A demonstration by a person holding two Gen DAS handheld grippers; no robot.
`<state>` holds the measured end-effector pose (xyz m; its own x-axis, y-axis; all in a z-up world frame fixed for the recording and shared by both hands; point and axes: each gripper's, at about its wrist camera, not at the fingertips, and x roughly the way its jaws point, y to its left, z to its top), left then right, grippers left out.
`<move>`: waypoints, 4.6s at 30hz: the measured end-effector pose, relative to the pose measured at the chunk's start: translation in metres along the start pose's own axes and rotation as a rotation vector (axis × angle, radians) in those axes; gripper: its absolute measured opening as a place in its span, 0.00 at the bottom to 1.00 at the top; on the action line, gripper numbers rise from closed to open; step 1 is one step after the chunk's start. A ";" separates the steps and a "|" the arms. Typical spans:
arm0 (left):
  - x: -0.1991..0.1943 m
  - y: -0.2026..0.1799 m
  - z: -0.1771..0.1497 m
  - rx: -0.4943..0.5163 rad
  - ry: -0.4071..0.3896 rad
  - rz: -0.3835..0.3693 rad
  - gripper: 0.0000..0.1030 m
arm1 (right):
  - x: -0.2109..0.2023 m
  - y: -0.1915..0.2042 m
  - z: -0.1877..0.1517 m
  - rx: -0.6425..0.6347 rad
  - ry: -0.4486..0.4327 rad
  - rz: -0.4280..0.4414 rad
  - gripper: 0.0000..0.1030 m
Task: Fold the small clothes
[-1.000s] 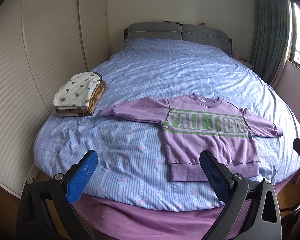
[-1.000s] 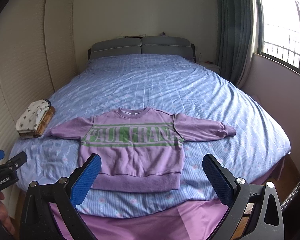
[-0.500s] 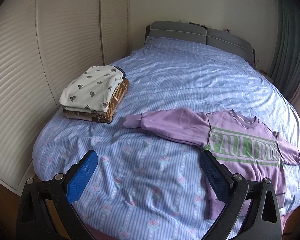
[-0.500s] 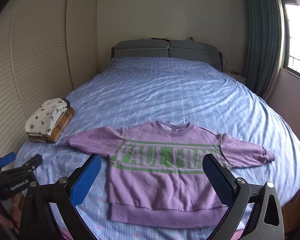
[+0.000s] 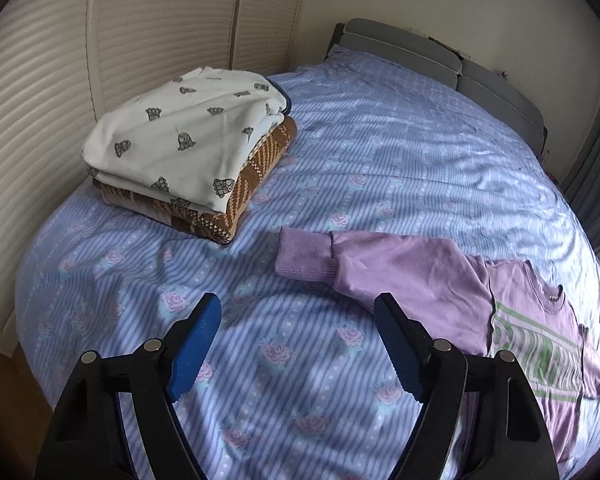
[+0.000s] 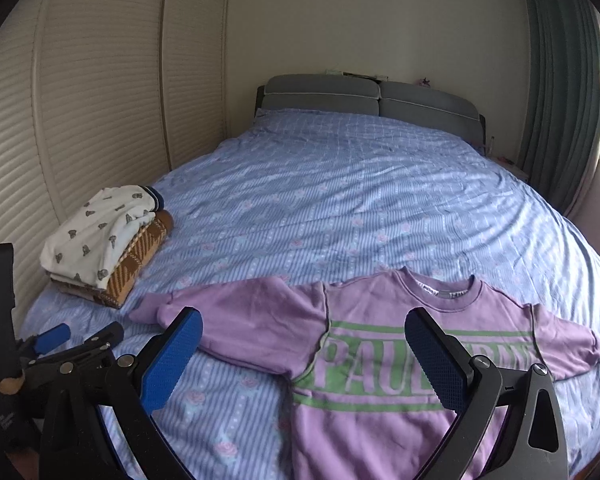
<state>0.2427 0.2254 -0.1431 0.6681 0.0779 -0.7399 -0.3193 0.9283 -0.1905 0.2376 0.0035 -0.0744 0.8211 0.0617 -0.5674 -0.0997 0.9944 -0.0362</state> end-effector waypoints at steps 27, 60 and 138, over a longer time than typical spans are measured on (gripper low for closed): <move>0.097 0.034 0.015 -0.396 0.089 -0.171 0.10 | 0.067 -0.023 -0.001 0.069 0.089 -0.091 0.99; 0.023 -0.383 -0.066 0.522 -0.074 -0.438 0.09 | -0.058 -0.324 -0.083 0.428 0.042 -0.416 0.99; 0.045 -0.268 -0.075 0.388 0.006 -0.201 0.61 | 0.084 -0.320 -0.077 0.342 0.205 0.043 0.52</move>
<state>0.3078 -0.0467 -0.1739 0.6868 -0.1197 -0.7170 0.0942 0.9927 -0.0756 0.2950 -0.3158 -0.1736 0.6874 0.1197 -0.7163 0.0902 0.9646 0.2477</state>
